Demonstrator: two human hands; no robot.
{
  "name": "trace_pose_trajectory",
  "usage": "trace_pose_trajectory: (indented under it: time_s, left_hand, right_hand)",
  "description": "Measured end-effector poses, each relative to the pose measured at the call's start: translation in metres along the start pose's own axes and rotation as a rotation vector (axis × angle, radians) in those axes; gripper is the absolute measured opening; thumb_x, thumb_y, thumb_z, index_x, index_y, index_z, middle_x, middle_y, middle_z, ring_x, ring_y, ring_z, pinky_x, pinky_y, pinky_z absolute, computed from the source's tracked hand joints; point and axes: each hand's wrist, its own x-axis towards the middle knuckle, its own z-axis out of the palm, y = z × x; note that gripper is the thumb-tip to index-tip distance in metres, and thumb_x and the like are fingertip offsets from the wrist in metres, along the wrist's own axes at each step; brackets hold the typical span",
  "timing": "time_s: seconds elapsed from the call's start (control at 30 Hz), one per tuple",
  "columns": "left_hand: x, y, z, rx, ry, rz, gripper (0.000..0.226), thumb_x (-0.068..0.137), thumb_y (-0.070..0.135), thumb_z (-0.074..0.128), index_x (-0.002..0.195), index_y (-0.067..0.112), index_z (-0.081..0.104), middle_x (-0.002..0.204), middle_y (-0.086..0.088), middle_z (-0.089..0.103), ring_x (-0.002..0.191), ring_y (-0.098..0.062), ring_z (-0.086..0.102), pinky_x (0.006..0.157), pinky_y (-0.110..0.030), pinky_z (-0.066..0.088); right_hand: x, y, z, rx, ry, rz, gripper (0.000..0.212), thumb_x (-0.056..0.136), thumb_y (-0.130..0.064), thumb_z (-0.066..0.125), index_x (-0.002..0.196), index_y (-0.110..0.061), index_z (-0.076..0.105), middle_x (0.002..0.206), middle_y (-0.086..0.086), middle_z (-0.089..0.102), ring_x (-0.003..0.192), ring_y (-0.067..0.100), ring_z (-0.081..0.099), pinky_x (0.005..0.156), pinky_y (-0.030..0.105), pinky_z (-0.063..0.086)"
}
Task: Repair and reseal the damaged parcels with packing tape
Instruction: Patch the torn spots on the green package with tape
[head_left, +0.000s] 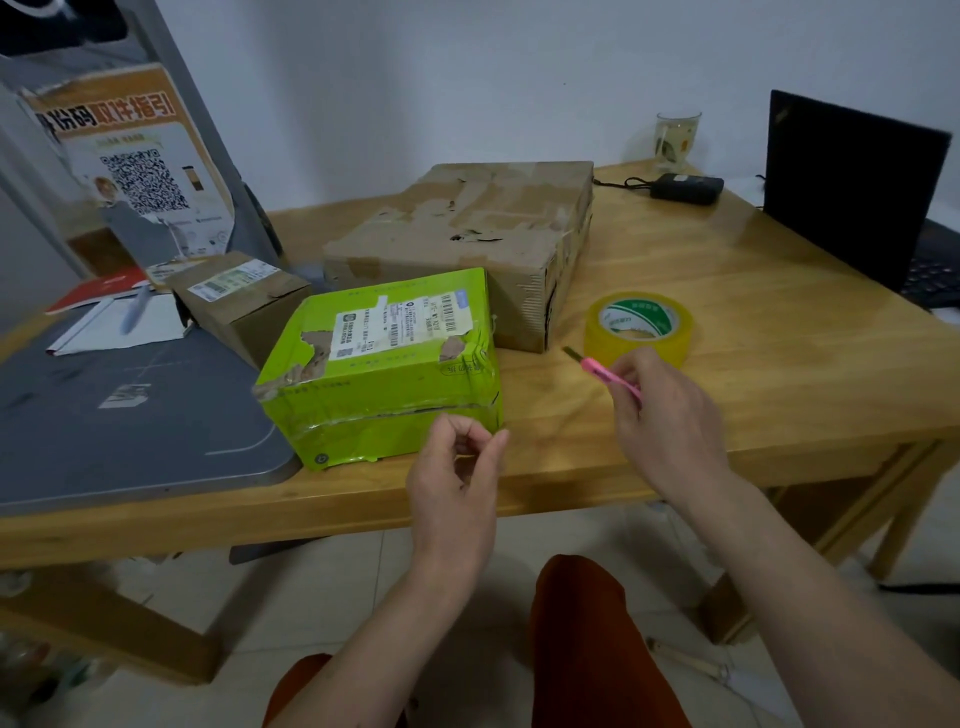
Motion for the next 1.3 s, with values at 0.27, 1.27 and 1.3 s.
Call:
trace_pose_trajectory:
  time_s: [0.27, 1.27, 1.3]
  left_hand:
    - [-0.004, -0.01, -0.002, 0.039, -0.017, 0.018, 0.025, 0.088, 0.019, 0.066, 0.076, 0.033, 0.05, 0.073, 0.0, 0.058, 0.07, -0.026, 0.06, 0.065, -0.031, 0.049]
    - [0.0, -0.023, -0.018, -0.027, 0.085, -0.24, 0.021, 0.093, 0.007, 0.062, 0.079, 0.016, 0.049, 0.059, -0.001, 0.063, 0.064, -0.02, 0.066, 0.072, -0.043, 0.054]
    - [0.0, -0.021, -0.019, -0.021, 0.085, -0.222, 0.022, 0.093, 0.007, 0.062, 0.078, 0.016, 0.049, 0.062, -0.002, 0.062, 0.062, -0.017, 0.065, 0.069, -0.034, 0.052]
  right_hand:
    - [-0.006, 0.006, -0.003, 0.108, 0.061, 0.027, 0.007, 0.092, -0.014, 0.058, 0.099, -0.012, 0.057, 0.094, -0.002, 0.054, 0.08, 0.017, 0.056, 0.065, 0.038, 0.049]
    - [0.034, 0.015, 0.02, -0.079, -0.162, -0.282, 0.006, 0.079, -0.005, 0.072, 0.081, -0.009, 0.068, 0.129, 0.016, 0.055, 0.124, 0.037, 0.041, 0.102, 0.047, 0.037]
    - [0.033, 0.014, 0.02, -0.08, -0.163, -0.29, 0.006, 0.08, -0.005, 0.072, 0.081, -0.009, 0.068, 0.129, 0.015, 0.054, 0.125, 0.036, 0.04, 0.102, 0.045, 0.035]
